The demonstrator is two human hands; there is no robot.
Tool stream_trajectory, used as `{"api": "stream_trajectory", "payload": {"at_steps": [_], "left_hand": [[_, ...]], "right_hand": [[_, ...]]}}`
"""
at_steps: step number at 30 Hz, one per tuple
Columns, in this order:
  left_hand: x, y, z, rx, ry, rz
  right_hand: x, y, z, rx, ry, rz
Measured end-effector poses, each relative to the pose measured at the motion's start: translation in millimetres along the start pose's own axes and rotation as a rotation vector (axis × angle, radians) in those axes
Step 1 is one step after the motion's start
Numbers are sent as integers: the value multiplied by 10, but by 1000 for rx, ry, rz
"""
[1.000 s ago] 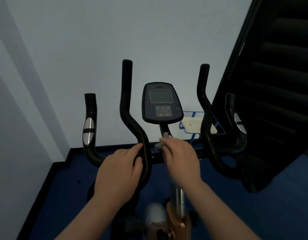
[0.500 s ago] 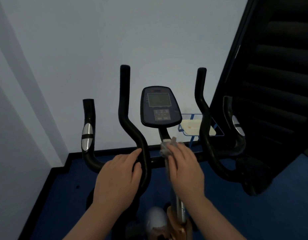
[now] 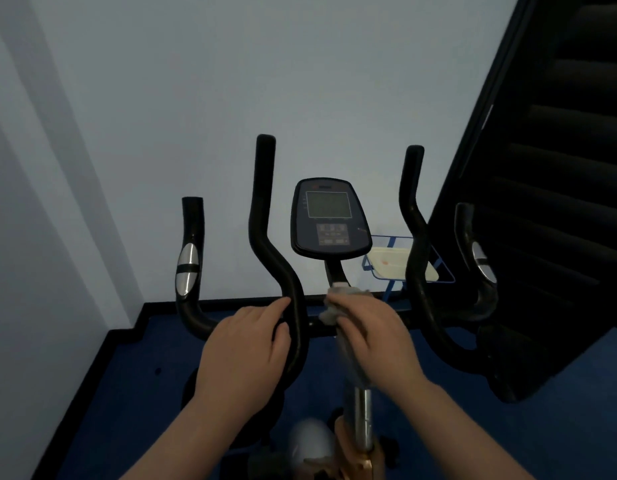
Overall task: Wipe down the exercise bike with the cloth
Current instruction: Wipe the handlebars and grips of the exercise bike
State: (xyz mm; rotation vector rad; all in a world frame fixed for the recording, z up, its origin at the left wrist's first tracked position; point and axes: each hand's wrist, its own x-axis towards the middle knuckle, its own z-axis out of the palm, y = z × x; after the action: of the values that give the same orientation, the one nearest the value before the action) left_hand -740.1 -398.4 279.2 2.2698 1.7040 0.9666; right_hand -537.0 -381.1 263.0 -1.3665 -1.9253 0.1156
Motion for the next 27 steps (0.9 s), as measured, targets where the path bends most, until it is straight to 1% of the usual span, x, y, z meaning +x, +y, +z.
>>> {"api": "stream_trajectory", "payload": {"at_steps": [2, 4, 6, 8, 11, 12, 13, 16, 17, 19, 20, 24, 26, 27], "left_hand": [[2, 4, 9, 3, 3, 4], [5, 7, 8, 3, 3, 11], [5, 4, 8, 7, 5, 15], [-1, 1, 6, 19, 12, 15], [-4, -5, 7, 27, 6, 21], [-7, -5, 7, 28, 3, 21], [-10, -4, 7, 31, 3, 19], [-3, 2, 9, 28, 9, 13], [-3, 3, 10, 25, 8, 12], [-4, 7, 3, 26, 6, 10], [-3, 6, -2, 28, 5, 10], [-4, 0, -2, 16, 5, 13], [0, -5, 8, 19, 6, 14], [4, -7, 13, 19, 7, 13]], "right_hand": [[-1, 49, -59, 58, -65, 135], [126, 54, -11, 15, -80, 201], [213, -44, 66, -64, -58, 169], [176, -107, 111, -64, -17, 82], [-23, -13, 15, -45, -51, -95], [-42, 45, -51, -52, -72, -117], [-29, 82, -104, -43, -91, -90], [155, 19, -44, 13, -115, 130], [198, -53, 33, -25, -94, 136], [187, -183, 152, -103, -32, 25], [143, -198, 160, -104, -27, -15], [5, 27, -90, -51, -167, -121], [69, 55, -126, -10, -195, -33], [121, 31, -77, -11, -170, 39]]}}
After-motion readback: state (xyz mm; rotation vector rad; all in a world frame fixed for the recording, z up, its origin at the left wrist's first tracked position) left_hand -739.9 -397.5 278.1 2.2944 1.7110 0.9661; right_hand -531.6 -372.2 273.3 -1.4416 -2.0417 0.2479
